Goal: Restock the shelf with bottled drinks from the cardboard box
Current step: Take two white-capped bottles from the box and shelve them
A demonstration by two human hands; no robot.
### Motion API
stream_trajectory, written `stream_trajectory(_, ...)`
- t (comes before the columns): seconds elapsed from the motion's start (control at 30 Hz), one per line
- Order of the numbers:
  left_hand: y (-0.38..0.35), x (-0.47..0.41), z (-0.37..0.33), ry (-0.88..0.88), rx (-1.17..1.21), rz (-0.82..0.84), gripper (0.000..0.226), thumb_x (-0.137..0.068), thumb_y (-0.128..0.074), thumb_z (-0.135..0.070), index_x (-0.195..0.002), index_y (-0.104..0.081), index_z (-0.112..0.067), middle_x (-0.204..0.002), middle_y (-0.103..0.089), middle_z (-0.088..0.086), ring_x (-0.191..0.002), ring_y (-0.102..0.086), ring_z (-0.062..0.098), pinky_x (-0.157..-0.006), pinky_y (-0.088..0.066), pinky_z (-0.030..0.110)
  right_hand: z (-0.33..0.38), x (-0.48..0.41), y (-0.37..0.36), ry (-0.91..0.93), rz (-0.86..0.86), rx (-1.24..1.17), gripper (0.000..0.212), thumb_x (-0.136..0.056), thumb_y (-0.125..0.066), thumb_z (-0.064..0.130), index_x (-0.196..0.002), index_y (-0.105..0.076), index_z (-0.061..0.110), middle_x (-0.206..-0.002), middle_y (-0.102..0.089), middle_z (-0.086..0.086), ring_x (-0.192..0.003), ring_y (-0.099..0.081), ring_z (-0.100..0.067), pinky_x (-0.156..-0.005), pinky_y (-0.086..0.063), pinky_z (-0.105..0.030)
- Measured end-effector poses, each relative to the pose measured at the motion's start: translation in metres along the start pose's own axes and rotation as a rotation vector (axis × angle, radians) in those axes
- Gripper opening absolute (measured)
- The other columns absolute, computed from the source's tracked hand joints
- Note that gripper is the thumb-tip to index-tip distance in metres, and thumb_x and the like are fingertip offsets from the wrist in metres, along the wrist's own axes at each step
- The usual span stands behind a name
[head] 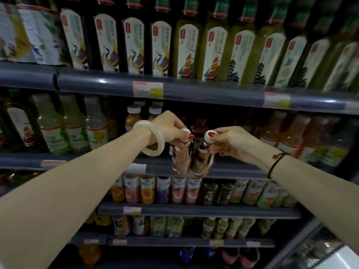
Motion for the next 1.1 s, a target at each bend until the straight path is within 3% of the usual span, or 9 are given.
stream_trajectory(0.43,-0.061,-0.05,-0.033,-0.229,-0.084,-0.051,0.016,-0.081,-0.073,-0.013,-0.093,-0.075,-0.002,-0.088,-0.076,0.011,-0.084,-0.074,0.019,-0.086,-0.059,0.038,-0.008,0.0,0.07,0.075,-0.204,-0.022,0.013,-0.09,-0.059,0.005,-0.089,-0.068,0.014,-0.064,-0.072,-0.001,-0.051,-0.068,-0.013,-0.042,-0.041,-0.018)
stream_trajectory(0.73,-0.082,-0.076,-0.027,-0.226,-0.059,-0.066,0.017,-0.082,-0.072,-0.011,-0.095,-0.075,-0.001,-0.088,-0.075,0.008,-0.081,-0.073,0.015,-0.083,-0.059,0.032,-0.024,-0.016,0.09,0.049,-0.219,-0.018,0.017,-0.092,-0.056,0.004,-0.087,-0.067,0.017,-0.074,-0.071,-0.005,-0.056,-0.069,-0.014,-0.047,-0.04,-0.02)
stream_trajectory(0.97,-0.086,-0.096,-0.014,-0.138,0.084,-0.064,0.023,-0.084,-0.071,-0.017,-0.1,-0.072,-0.001,-0.091,-0.075,0.015,-0.08,-0.075,0.025,-0.082,-0.06,0.036,-0.033,-0.04,0.097,-0.001,-0.228,-0.036,0.016,-0.092,-0.054,0.006,-0.09,-0.067,0.016,-0.062,-0.069,-0.005,-0.052,-0.065,-0.011,-0.054,-0.041,-0.023)
stream_trajectory(1.1,-0.088,-0.108,-0.009,-0.13,0.102,-0.118,0.029,-0.087,-0.067,-0.021,-0.111,-0.067,-0.005,-0.101,-0.072,0.01,-0.072,-0.069,0.016,-0.075,-0.059,0.028,-0.039,-0.053,0.096,-0.023,-0.237,-0.118,0.012,-0.092,-0.057,0.011,-0.097,-0.067,0.008,-0.059,-0.064,-0.006,-0.055,-0.058,-0.014,-0.06,-0.043,-0.024)
Point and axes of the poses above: each hand's wrist, its own x-axis away from the middle knuckle, its own y-axis out of the back of the hand, z = x × y, the point moved 2 cm from there along -x, towards the middle knuckle
